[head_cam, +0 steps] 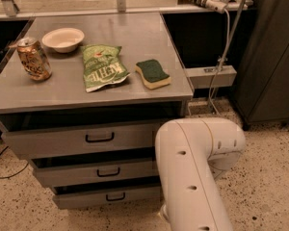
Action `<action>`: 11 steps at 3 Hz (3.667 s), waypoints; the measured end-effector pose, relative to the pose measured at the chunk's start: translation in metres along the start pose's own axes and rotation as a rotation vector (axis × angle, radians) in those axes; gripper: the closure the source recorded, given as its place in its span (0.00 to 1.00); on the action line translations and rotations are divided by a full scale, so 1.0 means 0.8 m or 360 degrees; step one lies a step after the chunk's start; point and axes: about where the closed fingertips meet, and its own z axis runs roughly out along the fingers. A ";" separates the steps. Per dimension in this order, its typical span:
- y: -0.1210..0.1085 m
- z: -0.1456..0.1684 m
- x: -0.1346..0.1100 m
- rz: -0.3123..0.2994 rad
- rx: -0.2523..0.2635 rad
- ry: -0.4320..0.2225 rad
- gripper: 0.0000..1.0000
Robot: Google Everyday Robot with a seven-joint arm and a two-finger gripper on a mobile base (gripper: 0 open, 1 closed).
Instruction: Close bottom drawer
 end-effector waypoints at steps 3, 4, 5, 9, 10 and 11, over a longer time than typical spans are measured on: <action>-0.043 0.012 -0.030 0.0050 0.0191 -0.0105 1.00; -0.054 0.016 -0.038 0.0069 0.0227 -0.0148 1.00; -0.061 0.026 -0.047 0.0069 0.0254 -0.0173 1.00; -0.117 0.042 -0.097 0.0054 0.0425 -0.0288 1.00; -0.116 0.043 -0.095 0.0051 0.0426 -0.0283 1.00; -0.110 0.037 -0.086 0.0048 0.0409 -0.0252 1.00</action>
Offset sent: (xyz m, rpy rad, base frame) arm 0.0479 -0.0144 0.0001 -0.0479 -0.1340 -0.0940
